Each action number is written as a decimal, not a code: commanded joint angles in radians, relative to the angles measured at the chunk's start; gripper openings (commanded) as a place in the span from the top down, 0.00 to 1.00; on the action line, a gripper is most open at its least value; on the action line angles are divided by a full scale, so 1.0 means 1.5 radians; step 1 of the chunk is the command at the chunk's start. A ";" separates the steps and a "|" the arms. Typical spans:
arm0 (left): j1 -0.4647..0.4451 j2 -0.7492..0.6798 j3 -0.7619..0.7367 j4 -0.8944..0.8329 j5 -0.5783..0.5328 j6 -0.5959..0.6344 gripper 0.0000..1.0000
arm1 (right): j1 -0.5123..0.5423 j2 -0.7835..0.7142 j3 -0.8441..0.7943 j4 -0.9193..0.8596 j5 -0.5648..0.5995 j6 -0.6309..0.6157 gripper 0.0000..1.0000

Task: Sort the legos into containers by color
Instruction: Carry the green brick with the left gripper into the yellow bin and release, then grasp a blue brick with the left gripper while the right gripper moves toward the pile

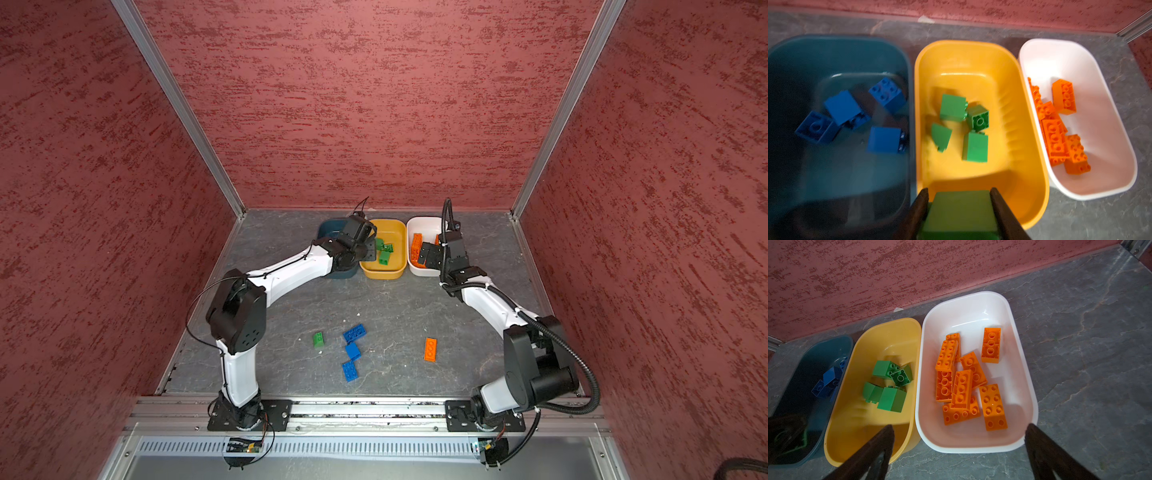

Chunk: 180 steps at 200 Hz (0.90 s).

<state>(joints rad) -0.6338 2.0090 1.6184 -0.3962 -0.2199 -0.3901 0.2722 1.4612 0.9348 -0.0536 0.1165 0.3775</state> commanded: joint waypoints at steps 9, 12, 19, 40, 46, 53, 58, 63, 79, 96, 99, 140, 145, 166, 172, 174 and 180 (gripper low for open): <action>0.007 0.101 0.107 -0.005 0.020 0.048 0.66 | 0.001 -0.043 -0.014 0.006 0.020 -0.009 0.01; 0.008 0.109 0.119 -0.009 0.021 0.050 0.66 | 0.001 -0.044 -0.014 0.003 0.021 -0.011 0.01; 0.009 0.127 0.140 -0.016 0.028 0.056 0.65 | 0.002 -0.049 -0.016 -0.001 0.024 -0.012 0.01; 0.010 0.167 0.199 -0.034 0.042 0.077 0.57 | 0.001 -0.059 -0.022 -0.008 0.029 -0.015 0.01; 0.009 0.175 0.213 -0.043 0.042 0.079 0.54 | 0.002 -0.061 -0.024 -0.006 0.024 -0.017 0.01; 0.010 0.182 0.231 -0.055 0.043 0.083 0.48 | 0.001 -0.062 -0.027 -0.003 0.010 -0.022 0.01; 0.009 0.183 0.239 -0.059 0.044 0.085 0.44 | 0.001 -0.063 -0.029 0.001 -0.004 -0.028 0.01; 0.009 0.182 0.242 -0.061 0.046 0.086 0.41 | 0.001 -0.063 -0.032 0.005 -0.020 -0.031 0.01; 0.006 0.165 0.234 -0.055 0.051 0.089 0.28 | 0.001 -0.065 -0.041 0.014 -0.064 -0.037 0.01; 0.002 0.134 0.205 -0.048 0.053 0.089 0.14 | 0.004 -0.065 -0.049 0.011 -0.078 -0.036 0.01; 0.001 0.128 0.197 -0.047 0.053 0.089 0.12 | 0.004 -0.065 -0.051 0.009 -0.078 -0.036 0.01; -0.007 0.019 0.061 -0.032 0.062 0.091 0.01 | 0.007 -0.064 -0.069 0.010 -0.099 -0.035 0.01; -0.008 0.003 0.040 -0.029 0.066 0.097 0.01 | 0.008 -0.064 -0.073 0.015 -0.114 -0.041 0.01; -0.012 -0.066 -0.052 -0.029 0.102 0.148 0.01 | 0.031 -0.068 -0.089 0.034 -0.152 -0.072 0.01; -0.014 -0.085 -0.075 -0.039 0.123 0.184 0.00 | 0.041 -0.070 -0.094 0.040 -0.160 -0.086 0.01; -0.015 -0.092 -0.083 -0.046 0.129 0.199 0.00 | 0.045 -0.071 -0.096 0.042 -0.163 -0.091 0.01; -0.016 -0.111 -0.105 -0.067 0.133 0.239 0.00 | 0.057 -0.073 -0.103 0.051 -0.172 -0.106 0.01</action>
<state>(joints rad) -0.6453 1.9446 1.5635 -0.4503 -0.1024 -0.2134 0.3016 1.3773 0.8124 -0.0368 -0.0467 0.3046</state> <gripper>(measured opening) 0.995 0.989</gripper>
